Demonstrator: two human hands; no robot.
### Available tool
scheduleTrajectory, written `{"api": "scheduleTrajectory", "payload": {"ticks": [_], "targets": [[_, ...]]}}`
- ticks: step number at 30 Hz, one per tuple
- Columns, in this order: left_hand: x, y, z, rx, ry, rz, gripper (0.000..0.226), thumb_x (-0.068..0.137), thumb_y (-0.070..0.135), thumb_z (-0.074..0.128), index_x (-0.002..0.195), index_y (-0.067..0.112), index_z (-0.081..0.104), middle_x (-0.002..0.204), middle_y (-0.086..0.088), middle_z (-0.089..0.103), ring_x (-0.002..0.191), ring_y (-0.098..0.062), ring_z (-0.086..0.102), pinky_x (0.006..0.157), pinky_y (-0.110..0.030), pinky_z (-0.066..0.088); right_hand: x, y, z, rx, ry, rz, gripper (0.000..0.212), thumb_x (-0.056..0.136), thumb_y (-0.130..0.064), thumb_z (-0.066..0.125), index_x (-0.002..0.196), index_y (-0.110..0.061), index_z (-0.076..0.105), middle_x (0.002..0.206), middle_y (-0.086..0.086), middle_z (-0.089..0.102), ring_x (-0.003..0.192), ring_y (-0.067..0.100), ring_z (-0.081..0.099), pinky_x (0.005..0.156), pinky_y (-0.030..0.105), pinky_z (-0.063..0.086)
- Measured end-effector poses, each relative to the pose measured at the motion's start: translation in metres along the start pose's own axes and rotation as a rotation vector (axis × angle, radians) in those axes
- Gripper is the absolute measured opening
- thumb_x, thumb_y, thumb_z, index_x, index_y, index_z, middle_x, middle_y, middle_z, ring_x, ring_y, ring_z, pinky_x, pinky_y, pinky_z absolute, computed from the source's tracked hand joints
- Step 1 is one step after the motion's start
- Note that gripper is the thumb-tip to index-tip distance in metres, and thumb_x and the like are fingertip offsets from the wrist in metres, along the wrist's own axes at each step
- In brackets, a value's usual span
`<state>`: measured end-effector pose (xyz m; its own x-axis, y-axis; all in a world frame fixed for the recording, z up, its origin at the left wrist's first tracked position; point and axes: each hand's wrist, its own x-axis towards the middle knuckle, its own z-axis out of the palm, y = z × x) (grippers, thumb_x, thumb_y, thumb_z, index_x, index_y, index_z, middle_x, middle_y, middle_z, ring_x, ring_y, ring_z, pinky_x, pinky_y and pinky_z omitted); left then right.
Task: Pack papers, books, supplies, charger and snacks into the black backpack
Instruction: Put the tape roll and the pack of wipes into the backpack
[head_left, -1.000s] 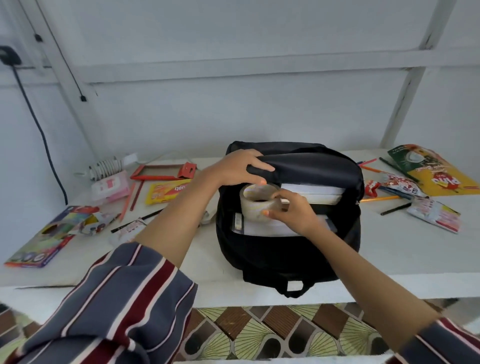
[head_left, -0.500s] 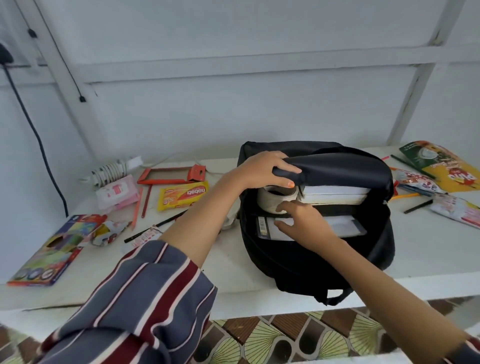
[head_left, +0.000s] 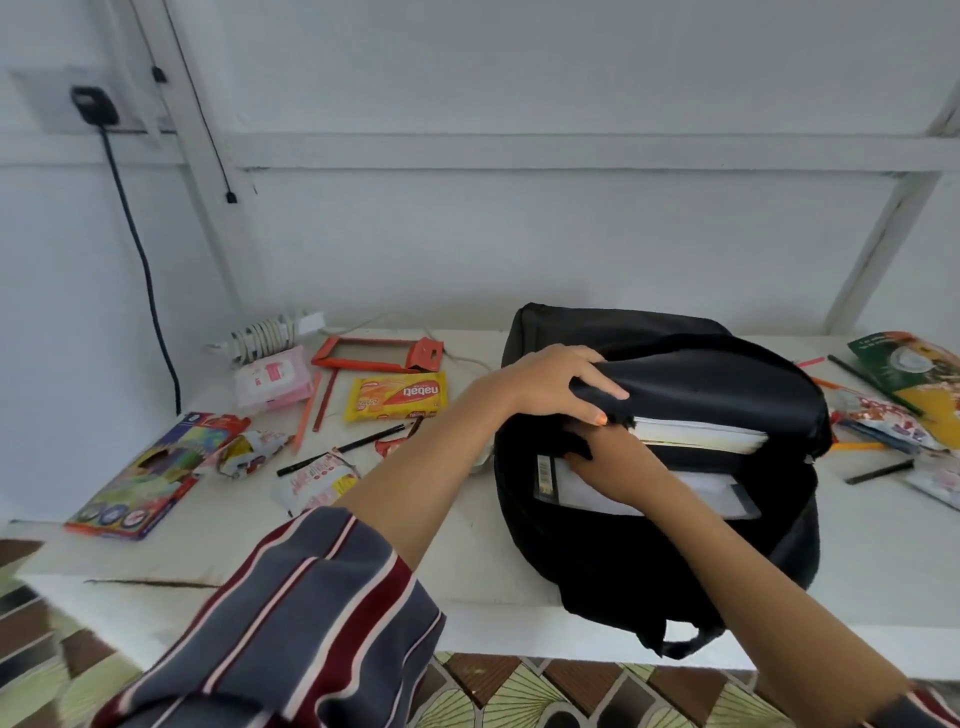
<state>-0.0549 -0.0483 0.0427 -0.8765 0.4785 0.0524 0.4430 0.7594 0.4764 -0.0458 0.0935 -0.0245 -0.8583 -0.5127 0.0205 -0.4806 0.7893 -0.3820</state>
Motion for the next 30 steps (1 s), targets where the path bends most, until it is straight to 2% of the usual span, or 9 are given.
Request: {"api": "scheduleTrajectory", "payload": {"ticks": [3, 7, 10, 13, 18, 21, 24, 26, 30], "targets": [[-0.018, 0.004, -0.009, -0.237, 0.051, -0.04, 0.028, 0.089, 0.023, 0.062, 0.117, 0.021, 0.065, 0.136, 0.0, 0.052, 0.124, -0.01, 0.046, 0.104, -0.024, 0.03, -0.027, -0.029, -0.002, 0.033, -0.061, -0.1, 0.037, 0.093, -0.019, 0.051, 0.13, -0.016, 0.053, 0.13, 0.002, 0.056, 0.12, 0.02, 0.052, 0.101, 0.031, 0.041], [-0.056, -0.017, -0.031, -0.572, 0.396, -0.132, 0.019, 0.091, 0.018, 0.059, 0.106, 0.019, 0.069, 0.099, 0.012, 0.068, 0.092, -0.002, 0.062, 0.086, -0.018, 0.048, -0.03, -0.087, -0.005, 0.227, -0.129, -0.351, 0.03, 0.093, -0.014, 0.052, 0.122, -0.014, 0.061, 0.12, 0.003, 0.064, 0.111, 0.016, 0.059, 0.097, 0.031, 0.045], [-0.09, -0.068, -0.042, -0.444, 0.622, -0.291, 0.017, 0.09, 0.019, 0.059, 0.104, 0.017, 0.07, 0.094, 0.011, 0.067, 0.091, -0.008, 0.063, 0.087, -0.03, 0.052, 0.002, -0.131, 0.004, 0.428, -0.09, -0.332, 0.032, 0.091, -0.006, 0.052, 0.122, -0.009, 0.06, 0.121, 0.002, 0.062, 0.11, 0.012, 0.057, 0.094, 0.022, 0.044], [-0.136, -0.127, -0.051, -0.237, 0.691, -0.494, 0.021, 0.09, 0.018, 0.059, 0.108, 0.013, 0.068, 0.107, -0.001, 0.067, 0.098, -0.017, 0.062, 0.093, -0.036, 0.048, 0.049, -0.167, 0.026, 0.577, -0.08, -0.256, 0.032, 0.089, -0.003, 0.053, 0.121, -0.008, 0.059, 0.117, 0.009, 0.062, 0.106, 0.017, 0.058, 0.082, 0.02, 0.043], [-0.208, -0.205, -0.059, -0.15, 0.644, -0.81, 0.04, 0.087, 0.019, 0.059, 0.127, 0.017, 0.053, 0.125, -0.01, 0.057, 0.109, -0.024, 0.054, 0.088, -0.031, 0.044, 0.13, -0.217, 0.069, 0.594, -0.091, -0.188, 0.039, 0.089, -0.006, 0.054, 0.128, -0.009, 0.053, 0.092, 0.009, 0.058, 0.083, 0.017, 0.053, 0.06, 0.021, 0.04], [-0.233, -0.241, -0.065, -0.168, 0.501, -0.923, 0.056, 0.09, 0.022, 0.057, 0.141, 0.015, 0.036, 0.136, -0.016, 0.047, 0.121, -0.031, 0.047, 0.096, -0.032, 0.038, 0.175, -0.24, 0.095, 0.557, -0.09, -0.15, 0.042, 0.089, -0.008, 0.055, 0.131, -0.008, 0.051, 0.094, 0.008, 0.053, 0.087, 0.017, 0.051, 0.072, 0.021, 0.037], [-0.242, -0.273, -0.073, -0.22, 0.44, -0.936, 0.061, 0.093, 0.024, 0.054, 0.146, 0.017, 0.024, 0.141, -0.018, 0.041, 0.125, -0.031, 0.044, 0.094, -0.032, 0.038, 0.21, -0.256, 0.116, 0.529, -0.124, -0.119, 0.042, 0.092, -0.013, 0.055, 0.133, -0.009, 0.049, 0.126, 0.012, 0.054, 0.114, 0.024, 0.052, 0.092, 0.027, 0.038], [-0.241, -0.294, -0.078, -0.226, 0.425, -0.936, 0.062, 0.094, 0.026, 0.052, 0.147, 0.02, 0.02, 0.144, -0.015, 0.039, 0.126, -0.031, 0.044, 0.095, -0.032, 0.037, 0.229, -0.264, 0.128, 0.508, -0.123, -0.102, 0.041, 0.092, -0.016, 0.055, 0.132, -0.011, 0.049, 0.138, 0.01, 0.048, 0.124, 0.024, 0.046, 0.099, 0.028, 0.035], [-0.235, -0.323, -0.081, -0.158, 0.369, -0.92, 0.056, 0.096, 0.034, 0.046, 0.146, 0.023, 0.024, 0.148, -0.008, 0.036, 0.127, -0.03, 0.044, 0.103, -0.035, 0.035, 0.258, -0.276, 0.143, 0.517, -0.134, -0.051, 0.04, 0.091, -0.018, 0.057, 0.131, -0.013, 0.052, 0.142, 0.009, 0.044, 0.129, 0.024, 0.041, 0.104, 0.032, 0.032]]}}
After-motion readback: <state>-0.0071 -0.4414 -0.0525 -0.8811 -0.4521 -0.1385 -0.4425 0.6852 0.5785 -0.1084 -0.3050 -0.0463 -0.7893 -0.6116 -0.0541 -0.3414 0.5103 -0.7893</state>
